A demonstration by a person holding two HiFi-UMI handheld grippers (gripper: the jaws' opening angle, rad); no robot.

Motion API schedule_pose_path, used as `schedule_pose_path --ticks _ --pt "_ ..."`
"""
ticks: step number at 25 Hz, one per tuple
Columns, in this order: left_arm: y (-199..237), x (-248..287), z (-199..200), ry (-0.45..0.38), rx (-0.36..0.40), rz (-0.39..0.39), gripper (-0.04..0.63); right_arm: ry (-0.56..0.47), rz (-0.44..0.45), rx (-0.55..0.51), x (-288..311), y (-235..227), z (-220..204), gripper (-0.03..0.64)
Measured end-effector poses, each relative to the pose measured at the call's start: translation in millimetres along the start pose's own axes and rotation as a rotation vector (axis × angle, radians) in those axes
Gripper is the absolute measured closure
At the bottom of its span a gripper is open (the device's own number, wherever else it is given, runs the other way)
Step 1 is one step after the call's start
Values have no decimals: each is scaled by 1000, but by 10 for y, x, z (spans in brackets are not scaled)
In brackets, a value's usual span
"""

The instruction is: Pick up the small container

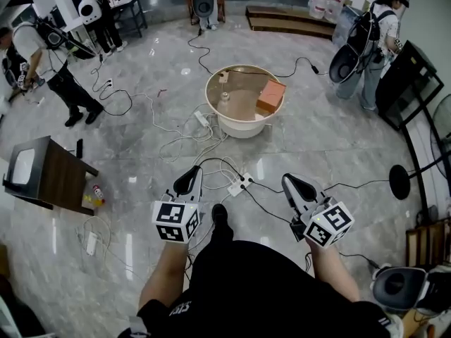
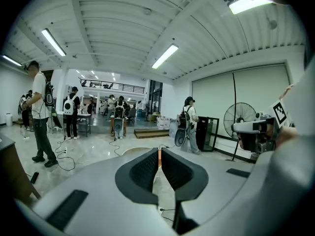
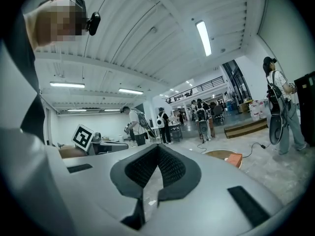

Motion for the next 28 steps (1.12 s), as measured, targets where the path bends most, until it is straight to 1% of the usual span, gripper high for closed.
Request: schedule_pose_path --ticks 6,11,17,23,28 --pt "315 458 137 4 -9 -7 562 42 -22 43 397 -330 -6 603" --pt "684 880 196 27 -37 -11 562 64 -18 84 937 -586 50 603" --pt "1095 1426 396 52 -33 -39 561 89 10 72 1648 -840 286 603" --pt "1520 1834 553 39 -27 -78 563 106 -17 69 2191 -1074 374 603" --pt "1854 2062 642 56 -19 -106 561 93 -36 63 2615 -1125 507 603"
Point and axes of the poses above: the fingertips, and each gripper's own axes: x forward along the fingers, y to its left, z out of its top, the point moved 7 cm from there along -x, backward along the fingers, and after that the axes turned 3 degrees about y, right-handed, at the moved point
